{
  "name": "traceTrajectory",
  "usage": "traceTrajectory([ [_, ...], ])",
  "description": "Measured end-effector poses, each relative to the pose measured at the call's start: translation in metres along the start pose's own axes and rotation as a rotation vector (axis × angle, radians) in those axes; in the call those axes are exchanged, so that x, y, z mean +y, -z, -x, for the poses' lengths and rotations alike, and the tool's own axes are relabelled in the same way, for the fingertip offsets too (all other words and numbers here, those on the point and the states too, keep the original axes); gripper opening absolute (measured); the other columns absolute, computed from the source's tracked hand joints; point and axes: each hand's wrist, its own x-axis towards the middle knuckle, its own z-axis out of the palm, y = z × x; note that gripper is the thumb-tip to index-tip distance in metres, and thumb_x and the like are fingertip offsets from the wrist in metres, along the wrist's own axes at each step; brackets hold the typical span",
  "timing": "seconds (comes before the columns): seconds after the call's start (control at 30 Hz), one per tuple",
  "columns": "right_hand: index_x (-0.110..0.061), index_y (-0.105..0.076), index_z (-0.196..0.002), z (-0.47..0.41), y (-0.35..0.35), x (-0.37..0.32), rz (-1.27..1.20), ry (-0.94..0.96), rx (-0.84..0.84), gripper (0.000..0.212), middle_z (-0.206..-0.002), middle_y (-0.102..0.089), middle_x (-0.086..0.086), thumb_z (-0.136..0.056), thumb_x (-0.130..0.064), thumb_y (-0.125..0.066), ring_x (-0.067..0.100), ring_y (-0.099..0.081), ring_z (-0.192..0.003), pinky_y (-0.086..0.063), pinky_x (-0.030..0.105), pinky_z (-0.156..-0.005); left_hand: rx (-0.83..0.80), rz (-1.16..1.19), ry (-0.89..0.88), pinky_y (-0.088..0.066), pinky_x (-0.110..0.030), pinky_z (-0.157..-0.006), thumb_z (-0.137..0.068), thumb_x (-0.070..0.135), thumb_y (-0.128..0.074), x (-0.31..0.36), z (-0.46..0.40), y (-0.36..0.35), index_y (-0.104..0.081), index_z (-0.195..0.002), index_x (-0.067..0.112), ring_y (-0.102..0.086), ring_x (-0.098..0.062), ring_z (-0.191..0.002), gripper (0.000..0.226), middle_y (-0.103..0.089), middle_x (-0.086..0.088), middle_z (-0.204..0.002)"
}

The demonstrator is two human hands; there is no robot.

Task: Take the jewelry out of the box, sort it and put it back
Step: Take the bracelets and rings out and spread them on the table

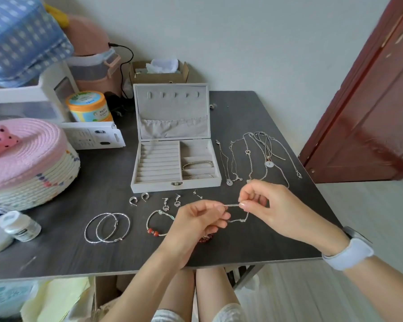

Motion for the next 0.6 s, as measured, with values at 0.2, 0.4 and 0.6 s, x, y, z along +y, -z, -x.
traceTrajectory([
  [0.2,-0.032,-0.059,-0.081,0.014,-0.008,0.02,0.067,-0.114,-0.103,0.024,-0.076,-0.057,-0.011,-0.087,-0.01,-0.054,-0.004,-0.049,-0.065,-0.038,0.008,-0.062,0.144,-0.289,-0.127,-0.038,-0.01,-0.053,-0.084,0.016,-0.064,-0.004,-0.004,-0.005,-0.066,-0.07,0.017,-0.049,0.001,-0.053,0.014,-0.062,0.011,-0.064],
  [0.4,-0.025,-0.061,-0.077,0.023,-0.008,0.031,-0.171,-0.239,-0.046,0.023,-0.072,-0.065,-0.007,-0.087,-0.005,-0.053,0.004,-0.059,-0.071,-0.047,0.02,-0.074,0.115,-0.599,-0.191,-0.04,-0.01,-0.061,-0.084,0.018,-0.063,-0.019,-0.005,-0.011,-0.064,-0.068,0.027,-0.052,0.002,-0.056,0.018,-0.068,0.009,-0.068],
  [0.6,-0.026,-0.061,-0.077,0.019,-0.024,0.052,0.091,-0.319,-0.001,0.018,-0.066,-0.063,-0.008,-0.084,-0.01,-0.053,0.009,-0.057,-0.064,-0.042,0.013,-0.062,0.228,-1.112,-0.321,-0.04,-0.022,-0.069,-0.088,0.028,-0.053,-0.028,-0.013,-0.025,-0.065,-0.09,0.026,-0.057,-0.01,-0.074,0.012,-0.066,0.011,-0.08],
])
